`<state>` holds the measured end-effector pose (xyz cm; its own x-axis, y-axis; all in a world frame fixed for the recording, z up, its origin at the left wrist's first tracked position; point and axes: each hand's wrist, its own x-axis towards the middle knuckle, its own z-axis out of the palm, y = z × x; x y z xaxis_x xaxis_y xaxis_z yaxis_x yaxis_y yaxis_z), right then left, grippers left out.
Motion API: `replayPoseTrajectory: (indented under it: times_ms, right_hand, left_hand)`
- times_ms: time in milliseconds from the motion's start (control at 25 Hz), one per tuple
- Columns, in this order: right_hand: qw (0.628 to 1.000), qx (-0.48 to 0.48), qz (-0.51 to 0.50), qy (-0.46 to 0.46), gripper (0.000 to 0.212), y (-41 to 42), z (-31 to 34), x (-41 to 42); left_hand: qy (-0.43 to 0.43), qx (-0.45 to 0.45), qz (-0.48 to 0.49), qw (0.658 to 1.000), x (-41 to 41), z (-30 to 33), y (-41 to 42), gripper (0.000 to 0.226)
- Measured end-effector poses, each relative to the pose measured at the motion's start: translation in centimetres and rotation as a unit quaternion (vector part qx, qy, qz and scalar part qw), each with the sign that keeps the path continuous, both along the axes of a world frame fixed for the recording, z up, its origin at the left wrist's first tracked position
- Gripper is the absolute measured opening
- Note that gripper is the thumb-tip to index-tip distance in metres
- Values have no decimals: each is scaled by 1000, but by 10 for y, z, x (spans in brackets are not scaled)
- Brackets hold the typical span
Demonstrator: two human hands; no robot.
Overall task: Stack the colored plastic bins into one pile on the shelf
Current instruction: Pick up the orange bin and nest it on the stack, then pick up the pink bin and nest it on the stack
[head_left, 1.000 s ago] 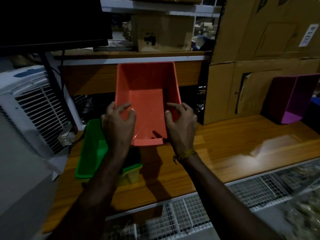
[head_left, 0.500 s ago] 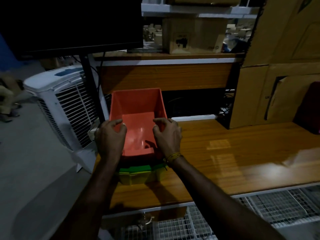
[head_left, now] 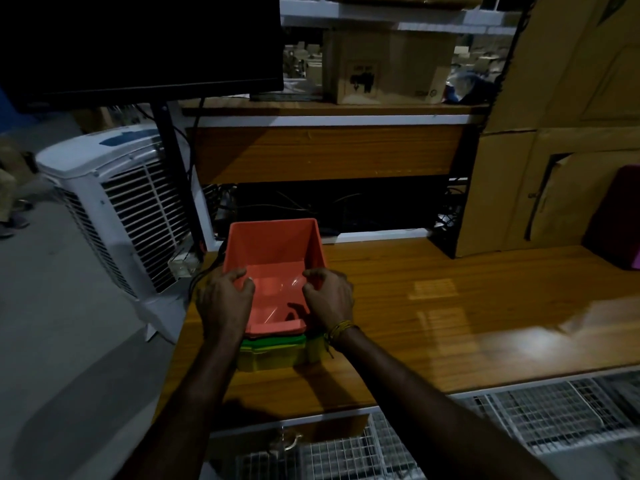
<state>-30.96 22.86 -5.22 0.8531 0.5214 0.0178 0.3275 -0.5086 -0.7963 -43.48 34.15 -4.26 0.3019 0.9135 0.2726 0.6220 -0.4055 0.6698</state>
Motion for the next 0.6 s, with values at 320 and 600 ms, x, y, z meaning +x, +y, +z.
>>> replayPoseTrajectory:
  times_ms: [320, 600]
  right_hand:
    - [995, 33, 92, 24, 37, -27, 5, 16]
    - [998, 46, 36, 7, 44, -104, -4, 83]
  left_hand:
    - [115, -5, 38, 993, 18, -5, -20, 36]
    - [28, 32, -125, 991, 119, 2, -89, 39]
